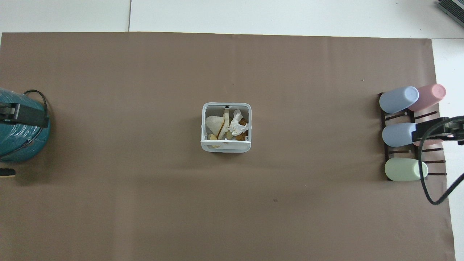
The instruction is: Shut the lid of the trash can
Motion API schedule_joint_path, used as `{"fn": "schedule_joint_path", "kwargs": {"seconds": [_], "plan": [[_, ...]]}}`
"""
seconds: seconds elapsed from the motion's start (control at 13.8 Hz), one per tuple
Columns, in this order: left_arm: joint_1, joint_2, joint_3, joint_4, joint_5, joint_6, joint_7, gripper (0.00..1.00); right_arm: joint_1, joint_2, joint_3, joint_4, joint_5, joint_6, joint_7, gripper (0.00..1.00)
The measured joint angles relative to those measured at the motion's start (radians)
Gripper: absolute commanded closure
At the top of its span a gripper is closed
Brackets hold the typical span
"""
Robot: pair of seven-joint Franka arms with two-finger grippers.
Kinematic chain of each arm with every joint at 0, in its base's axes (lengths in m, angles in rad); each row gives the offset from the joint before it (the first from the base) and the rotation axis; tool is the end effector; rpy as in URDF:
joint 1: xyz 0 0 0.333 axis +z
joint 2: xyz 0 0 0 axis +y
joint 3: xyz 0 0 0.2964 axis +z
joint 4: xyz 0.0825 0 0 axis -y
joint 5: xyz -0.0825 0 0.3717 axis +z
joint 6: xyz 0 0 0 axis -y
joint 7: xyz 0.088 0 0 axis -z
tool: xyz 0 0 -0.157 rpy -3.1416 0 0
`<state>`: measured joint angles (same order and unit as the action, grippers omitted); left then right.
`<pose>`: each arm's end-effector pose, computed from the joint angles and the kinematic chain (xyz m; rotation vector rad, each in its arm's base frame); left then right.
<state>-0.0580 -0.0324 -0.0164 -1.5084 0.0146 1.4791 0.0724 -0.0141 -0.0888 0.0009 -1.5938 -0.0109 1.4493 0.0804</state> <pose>0.5223 -0.0367 0.5925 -3.1183 0.2271 -0.0049 0.5004 -0.0084 0.5807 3.1241 -0.1479 -0.0865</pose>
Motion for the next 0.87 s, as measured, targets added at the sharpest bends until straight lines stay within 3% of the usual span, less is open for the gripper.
{"fn": "schedule_joint_path", "kwargs": {"seconds": [0.8,0.87], "plan": [[-0.019,0.000,-0.014,-0.011,0.000,0.003,0.000,0.00,0.025,0.009,-0.024,0.002,0.000,0.000,0.000,0.00],[-0.034,-0.002,-0.015,-0.019,0.000,0.006,0.000,0.16,0.041,0.009,-0.039,0.002,0.000,0.000,0.000,0.00]]}}
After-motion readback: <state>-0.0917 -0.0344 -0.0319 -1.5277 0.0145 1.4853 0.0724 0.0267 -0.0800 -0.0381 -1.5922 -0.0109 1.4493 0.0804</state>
